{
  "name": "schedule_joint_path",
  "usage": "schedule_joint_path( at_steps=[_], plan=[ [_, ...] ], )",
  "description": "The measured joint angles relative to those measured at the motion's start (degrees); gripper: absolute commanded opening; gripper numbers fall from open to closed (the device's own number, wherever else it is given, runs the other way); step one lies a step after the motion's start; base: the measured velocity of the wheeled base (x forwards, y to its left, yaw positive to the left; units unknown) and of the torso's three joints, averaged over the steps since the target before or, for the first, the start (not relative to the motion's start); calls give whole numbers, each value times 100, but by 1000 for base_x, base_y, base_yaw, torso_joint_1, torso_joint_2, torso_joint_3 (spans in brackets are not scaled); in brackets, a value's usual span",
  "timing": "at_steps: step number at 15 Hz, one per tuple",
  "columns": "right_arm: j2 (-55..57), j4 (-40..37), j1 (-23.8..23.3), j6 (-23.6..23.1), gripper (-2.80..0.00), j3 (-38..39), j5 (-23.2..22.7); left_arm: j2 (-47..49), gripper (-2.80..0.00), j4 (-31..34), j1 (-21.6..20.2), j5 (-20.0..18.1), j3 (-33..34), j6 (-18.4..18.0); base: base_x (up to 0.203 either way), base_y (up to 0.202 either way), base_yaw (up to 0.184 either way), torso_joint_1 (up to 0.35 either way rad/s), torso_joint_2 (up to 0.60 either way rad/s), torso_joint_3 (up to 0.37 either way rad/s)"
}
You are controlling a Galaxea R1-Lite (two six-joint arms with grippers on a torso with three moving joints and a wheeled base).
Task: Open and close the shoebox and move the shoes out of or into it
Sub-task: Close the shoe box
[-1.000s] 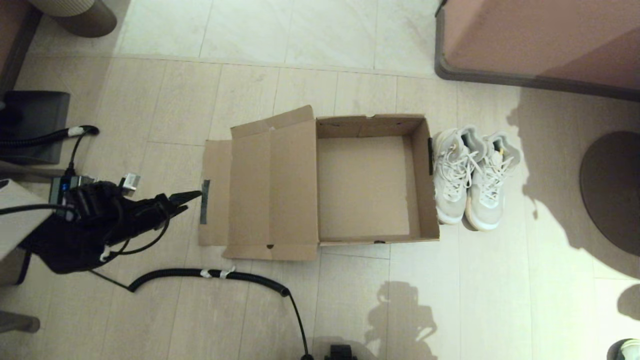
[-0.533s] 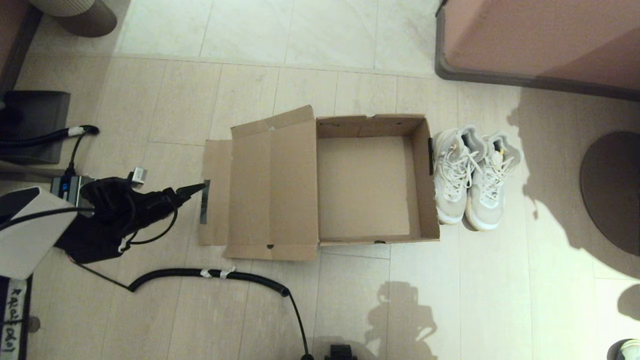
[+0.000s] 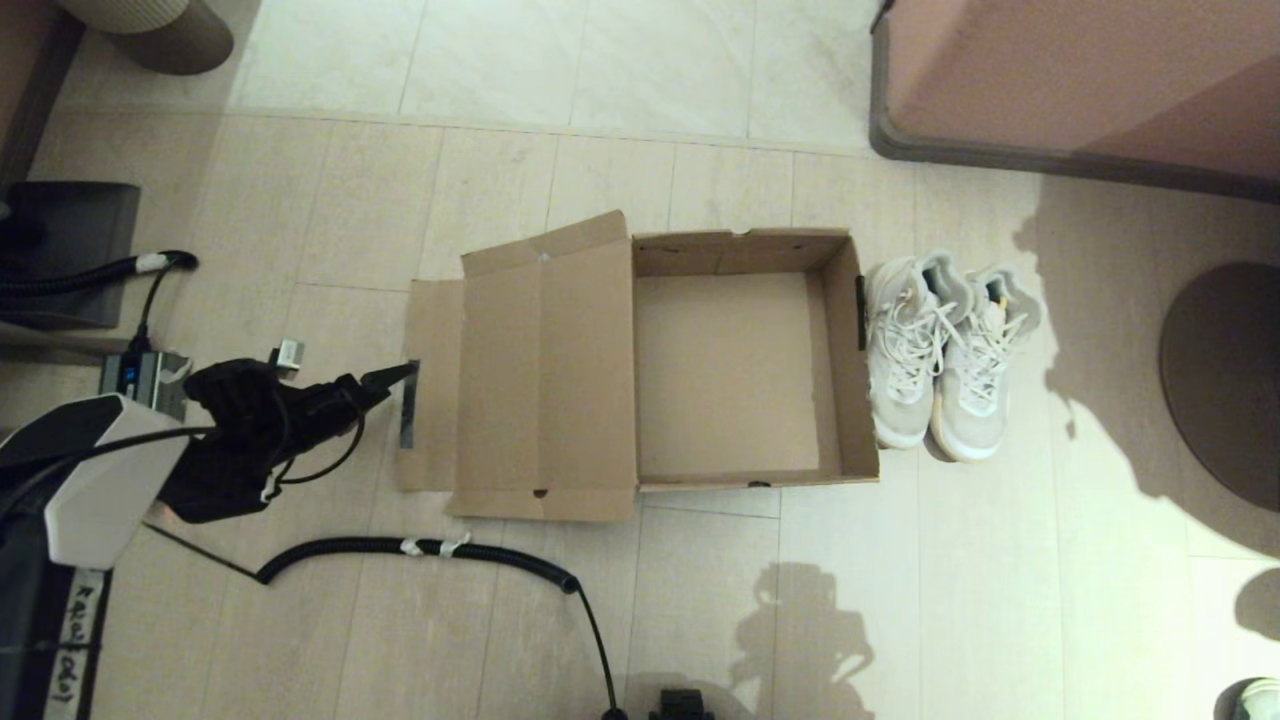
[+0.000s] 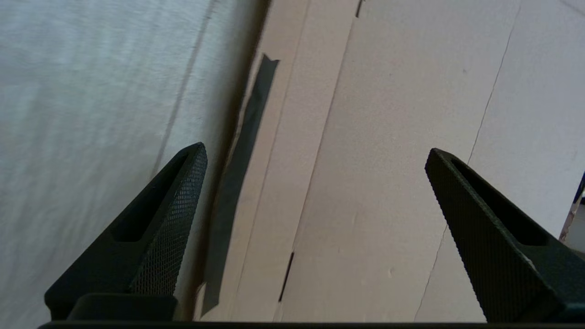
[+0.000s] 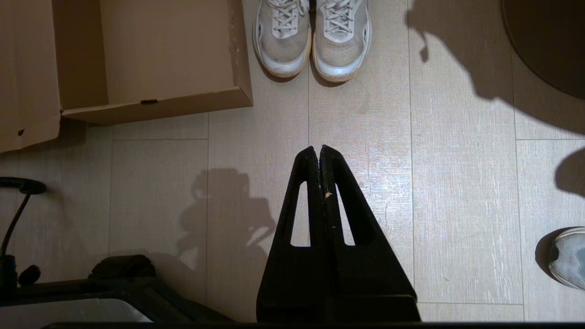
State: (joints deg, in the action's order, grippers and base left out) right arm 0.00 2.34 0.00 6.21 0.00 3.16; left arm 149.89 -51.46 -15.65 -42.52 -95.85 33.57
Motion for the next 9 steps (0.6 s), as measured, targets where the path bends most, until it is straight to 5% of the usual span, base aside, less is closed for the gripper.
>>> schedule_joint_path(
  at_steps=[9],
  plan=[
    [0, 0, 0, -1, -280, 0, -1, 349, 0, 150, 209, 49, -647, 41, 0, 0, 0, 0, 0, 0]
  ],
)
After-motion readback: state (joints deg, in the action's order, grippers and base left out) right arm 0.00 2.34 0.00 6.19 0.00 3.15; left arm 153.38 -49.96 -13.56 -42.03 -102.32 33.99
